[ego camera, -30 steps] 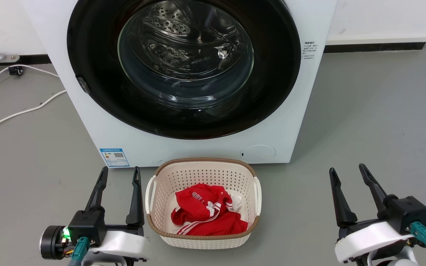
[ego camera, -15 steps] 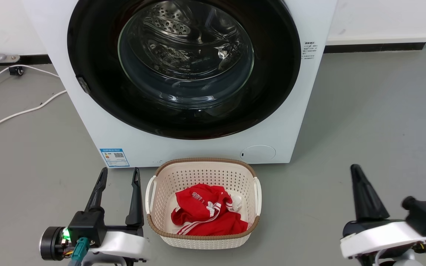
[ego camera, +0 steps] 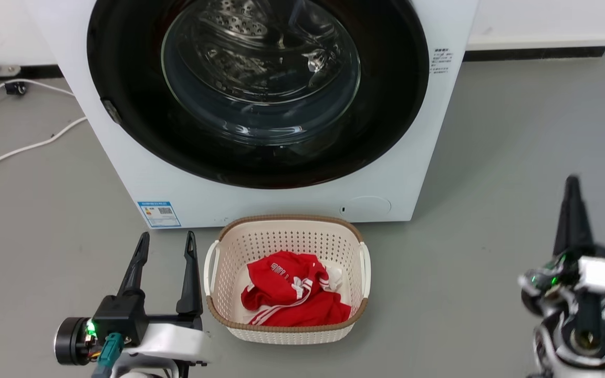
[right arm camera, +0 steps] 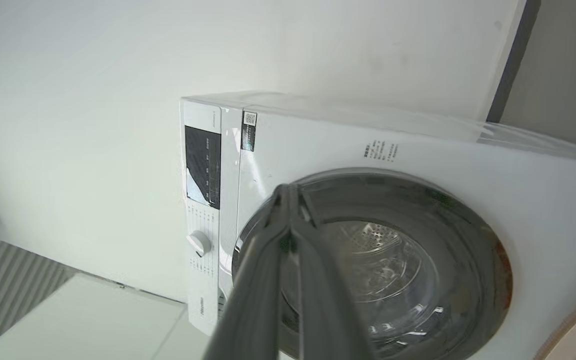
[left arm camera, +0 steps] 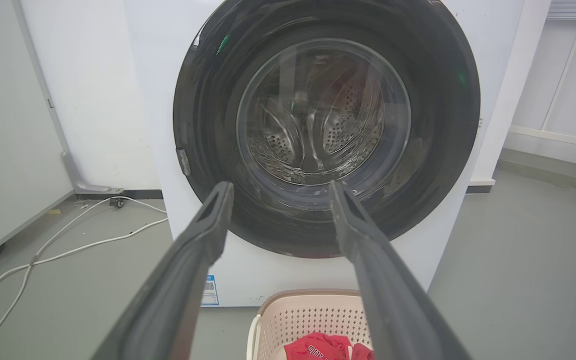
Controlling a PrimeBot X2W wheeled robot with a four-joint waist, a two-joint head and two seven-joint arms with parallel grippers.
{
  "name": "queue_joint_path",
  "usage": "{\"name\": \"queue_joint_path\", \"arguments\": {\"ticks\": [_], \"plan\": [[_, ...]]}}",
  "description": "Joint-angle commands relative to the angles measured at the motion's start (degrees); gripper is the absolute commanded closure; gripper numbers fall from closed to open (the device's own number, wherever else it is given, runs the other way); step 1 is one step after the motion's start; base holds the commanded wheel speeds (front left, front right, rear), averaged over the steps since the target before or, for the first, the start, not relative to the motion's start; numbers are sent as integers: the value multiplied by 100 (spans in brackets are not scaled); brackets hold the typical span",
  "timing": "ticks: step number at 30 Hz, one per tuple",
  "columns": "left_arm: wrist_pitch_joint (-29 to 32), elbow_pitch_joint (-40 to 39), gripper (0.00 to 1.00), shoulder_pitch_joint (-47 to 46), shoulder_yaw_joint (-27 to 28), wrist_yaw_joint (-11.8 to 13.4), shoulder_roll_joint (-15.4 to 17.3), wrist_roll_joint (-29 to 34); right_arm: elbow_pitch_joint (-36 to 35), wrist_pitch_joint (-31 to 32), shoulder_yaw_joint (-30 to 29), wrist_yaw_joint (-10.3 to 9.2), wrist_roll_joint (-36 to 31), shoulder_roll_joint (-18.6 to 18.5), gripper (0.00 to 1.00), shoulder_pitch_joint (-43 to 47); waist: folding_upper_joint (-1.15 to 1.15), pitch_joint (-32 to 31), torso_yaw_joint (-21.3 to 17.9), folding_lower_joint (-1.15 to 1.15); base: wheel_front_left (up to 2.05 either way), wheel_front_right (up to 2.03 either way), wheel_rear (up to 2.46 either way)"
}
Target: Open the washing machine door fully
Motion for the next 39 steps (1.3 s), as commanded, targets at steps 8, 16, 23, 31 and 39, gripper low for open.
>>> {"name": "queue_joint_path", "arguments": {"ticks": [8,16,23,31,39], "plan": [[-14,-144,0,-405,65,17,9,18,687,539,-387,0,862,-390,100,-1596,0,562,12,0,0,0,0],[-14,-222,0,-769,98,-43,7,94,2149,1530,54,0,961,-1206,100,-3478,0,1049,79,0,0,0,0],[-14,-299,0,-1055,64,-62,6,107,3466,2527,739,0,686,-1677,100,-5082,0,1420,150,0,0,0,0],[-14,-428,0,-1364,37,-88,7,145,4502,3460,1581,0,79,-1597,100,-6454,0,1861,165,0,0,0,0],[-14,-507,0,-1578,-35,-91,7,162,5105,3673,1880,0,-303,-1435,100,-7182,0,2201,190,0,0,0,0]]}}
